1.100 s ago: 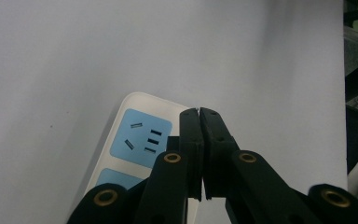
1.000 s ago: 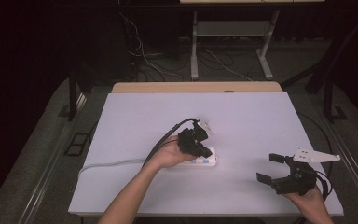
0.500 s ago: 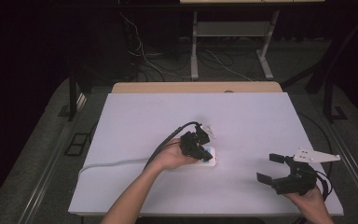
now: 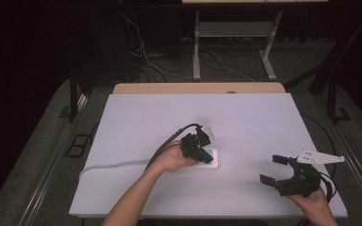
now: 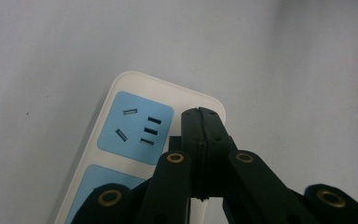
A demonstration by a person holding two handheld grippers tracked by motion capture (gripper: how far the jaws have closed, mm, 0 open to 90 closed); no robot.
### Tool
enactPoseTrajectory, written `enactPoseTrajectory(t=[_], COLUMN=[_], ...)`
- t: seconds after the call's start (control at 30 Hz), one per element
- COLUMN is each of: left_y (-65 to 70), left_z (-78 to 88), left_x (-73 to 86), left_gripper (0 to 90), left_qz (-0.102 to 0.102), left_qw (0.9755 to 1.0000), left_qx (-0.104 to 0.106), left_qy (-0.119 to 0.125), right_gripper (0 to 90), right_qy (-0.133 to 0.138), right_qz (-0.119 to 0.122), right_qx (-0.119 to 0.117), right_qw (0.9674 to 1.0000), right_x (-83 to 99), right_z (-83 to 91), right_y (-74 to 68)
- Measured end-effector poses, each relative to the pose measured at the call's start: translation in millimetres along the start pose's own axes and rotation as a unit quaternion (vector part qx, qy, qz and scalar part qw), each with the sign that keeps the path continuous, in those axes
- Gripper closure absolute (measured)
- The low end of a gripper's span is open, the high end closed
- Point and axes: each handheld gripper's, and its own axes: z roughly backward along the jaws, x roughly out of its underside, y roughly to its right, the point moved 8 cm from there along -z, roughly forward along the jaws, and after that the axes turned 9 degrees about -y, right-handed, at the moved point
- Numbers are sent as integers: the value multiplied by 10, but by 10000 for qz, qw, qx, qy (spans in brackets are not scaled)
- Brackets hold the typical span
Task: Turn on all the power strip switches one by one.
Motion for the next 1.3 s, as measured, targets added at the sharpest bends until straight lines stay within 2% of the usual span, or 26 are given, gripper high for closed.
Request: enactPoseTrajectory(t=[0.07,0.37,0.6,0.8,1.07,1.27,1.3], left_y=[0,-24,-16,-18,-7,2,-4], left_z=[-7,-27,-44,-45,-41,-24,-23], left_x=[3,25,21,18,20,11,15], left_gripper=[896,899,900,900,899,896,895], left_qz=[-13,75,178,176,197,111,81], left_qw=[10000,9999,9998,9998,9998,9999,9999], left_qx=[-34,106,92,115,63,-18,-111], left_qy=[-21,26,-20,-30,-7,29,-10], right_gripper=[17,17,17,17,17,17,17], right_qy=[-7,1,-1,-12,-5,0,-1], right_qz=[-1,10,9,16,8,-1,-2], right_qx=[-6,3,3,10,18,20,17], right_qw=[10000,10000,10000,10000,10000,10000,10000], right_x=[0,2,0,-1,1,1,1], right_z=[-2,7,4,-1,3,4,4], right_y=[-3,-8,-9,-15,-2,4,3])
